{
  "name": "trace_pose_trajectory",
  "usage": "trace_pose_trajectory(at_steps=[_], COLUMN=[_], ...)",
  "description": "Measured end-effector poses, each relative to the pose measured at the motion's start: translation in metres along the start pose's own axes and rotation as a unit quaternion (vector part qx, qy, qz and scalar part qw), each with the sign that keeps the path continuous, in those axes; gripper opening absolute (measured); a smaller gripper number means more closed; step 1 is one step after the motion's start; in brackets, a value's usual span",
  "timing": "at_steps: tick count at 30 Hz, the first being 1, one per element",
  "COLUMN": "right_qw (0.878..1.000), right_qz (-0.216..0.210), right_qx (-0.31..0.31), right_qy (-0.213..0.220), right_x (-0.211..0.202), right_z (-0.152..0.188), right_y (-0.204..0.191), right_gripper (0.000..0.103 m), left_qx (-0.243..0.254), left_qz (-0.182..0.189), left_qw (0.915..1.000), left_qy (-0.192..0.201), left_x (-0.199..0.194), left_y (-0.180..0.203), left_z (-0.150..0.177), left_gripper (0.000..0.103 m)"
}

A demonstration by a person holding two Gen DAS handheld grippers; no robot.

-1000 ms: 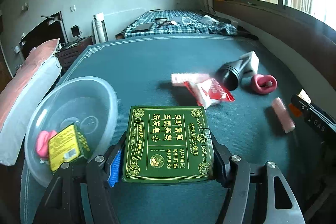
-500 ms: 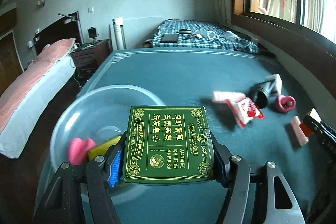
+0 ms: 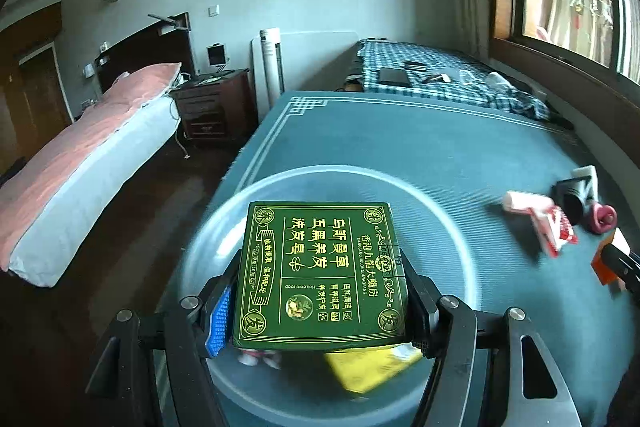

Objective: Organize objects
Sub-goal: 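Carry the green box and the brick over the clear basin with both tools, then open the left tool to drop the green box while the right tool lowers the brick into the basin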

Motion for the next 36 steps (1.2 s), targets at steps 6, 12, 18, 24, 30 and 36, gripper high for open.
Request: trace_pose_trajectory(at_steps=[6, 12, 18, 24, 30, 36], right_qw=[0.999, 0.998, 0.997, 0.996, 0.995, 0.994], right_qz=[-0.024, -0.042, -0.058, -0.07, -0.079, -0.083], right_qx=[-0.022, -0.039, -0.052, -0.059, -0.061, -0.065], right_qy=[-0.004, -0.008, -0.014, -0.016, -0.022, -0.027], right_x=[0.004, 0.01, 0.021, 0.033, 0.045, 0.053], right_z=[-0.002, -0.003, -0.005, -0.011, -0.015, -0.014], right_y=[-0.043, -0.076, -0.104, -0.124, -0.134, -0.146], right_gripper=[0.056, 0.056, 0.056, 0.056, 0.056, 0.056], left_qx=[-0.022, -0.036, -0.042, -0.05, -0.055, -0.062], left_qz=[0.011, 0.022, 0.037, 0.05, 0.044, 0.03], left_qw=[0.9996, 0.9988, 0.9979, 0.9966, 0.9973, 0.9976], left_qy=[-0.016, -0.024, -0.033, -0.043, -0.021, 0.001], left_x=[0.015, 0.025, 0.038, 0.048, 0.041, 0.032], left_y=[-0.026, -0.04, -0.048, -0.05, -0.053, -0.058], left_z=[0.0, 0.0, -0.005, -0.005, -0.006, -0.01], left_gripper=[0.071, 0.071, 0.071, 0.08, 0.086, 0.086])
Point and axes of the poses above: each gripper's, at about its wrist camera, not at the fingertips, and x roughly the way its jaws point, y to its right, z to its underside, the point moved 7 cm from there along x, roughly the way its jaws point, and after that the axes turned 6 degrees about z, right-handed, at the moved point
